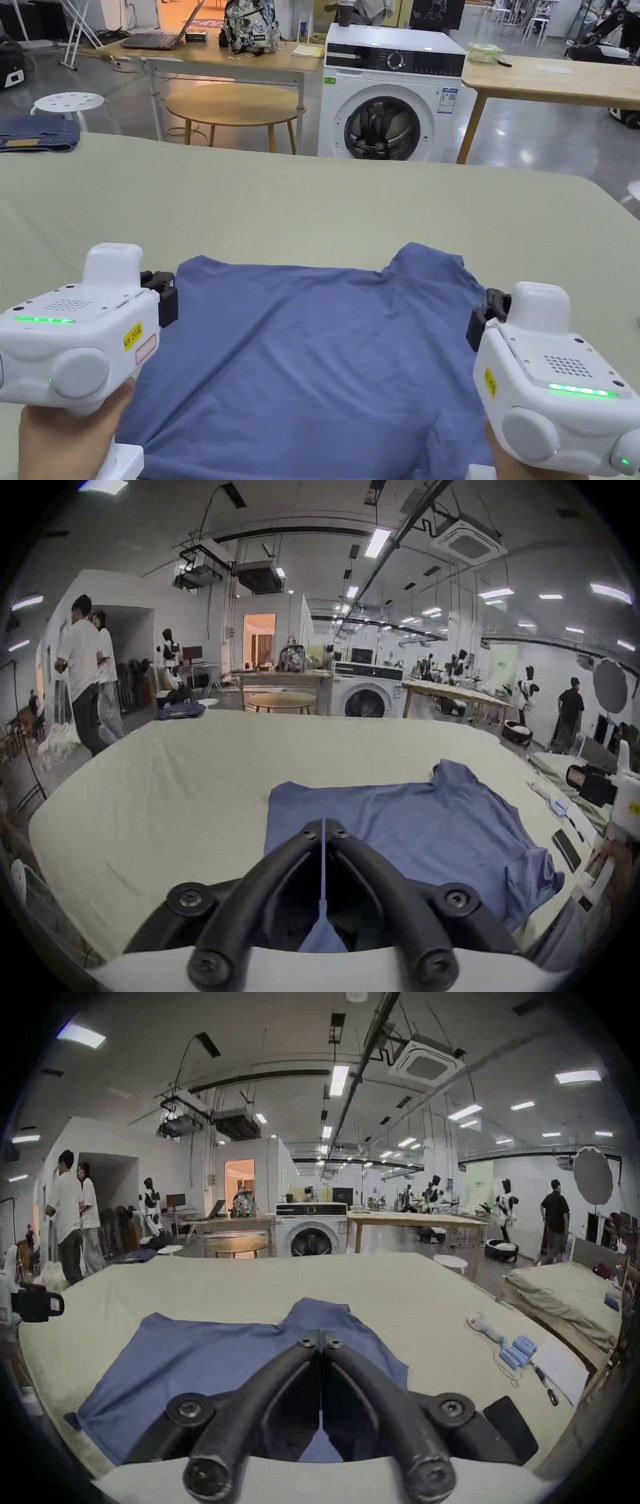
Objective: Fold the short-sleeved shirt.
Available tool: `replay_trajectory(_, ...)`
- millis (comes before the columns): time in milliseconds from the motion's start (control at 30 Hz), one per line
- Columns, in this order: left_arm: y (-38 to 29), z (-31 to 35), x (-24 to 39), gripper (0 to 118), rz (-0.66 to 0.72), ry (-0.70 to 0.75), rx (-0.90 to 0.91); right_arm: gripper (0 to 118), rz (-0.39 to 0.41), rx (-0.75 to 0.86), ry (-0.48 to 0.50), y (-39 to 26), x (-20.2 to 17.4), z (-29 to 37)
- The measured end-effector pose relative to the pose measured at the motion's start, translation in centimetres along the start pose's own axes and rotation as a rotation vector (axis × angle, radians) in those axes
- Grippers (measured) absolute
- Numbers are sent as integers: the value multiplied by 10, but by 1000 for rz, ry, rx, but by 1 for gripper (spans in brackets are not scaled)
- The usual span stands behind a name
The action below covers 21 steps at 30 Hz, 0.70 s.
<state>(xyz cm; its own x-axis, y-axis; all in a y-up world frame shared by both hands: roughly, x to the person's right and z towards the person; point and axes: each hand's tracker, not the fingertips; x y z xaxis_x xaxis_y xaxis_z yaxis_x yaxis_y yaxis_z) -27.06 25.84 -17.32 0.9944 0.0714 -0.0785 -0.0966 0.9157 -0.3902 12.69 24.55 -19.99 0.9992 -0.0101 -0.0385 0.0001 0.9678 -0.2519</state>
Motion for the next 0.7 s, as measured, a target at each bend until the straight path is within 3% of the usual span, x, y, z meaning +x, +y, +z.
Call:
replay_trajectory(133, -3, 2, -8, 0, -14, 27, -65, 0, 11, -3, 14, 1, -1, 0)
replay_trajectory(300, -22, -5, -36, 0, -24, 49, -382, 0, 41, -36, 43, -1, 0, -1)
replay_trajectory(500, -61, -11, -69, 0, 87, -30, -601, 0, 59, -93, 47, -14, 0, -7)
replay_trajectory(567, -73, -13, -71, 17, 92, -17, -670, 0, 58, -107, 51, -18, 0, -8)
replay_trajectory(600, -80, -15, -72, 36, 95, 3, -689, 0, 60, -118, 51, -20, 0, -9)
replay_trajectory(667, -90, -16, -74, 64, 106, 61, -723, 0, 62, -137, 50, -23, 0, -9)
replay_trajectory(700, -95, -16, -77, 68, 127, 99, -722, 0, 66, -148, 46, -25, 0, -9)
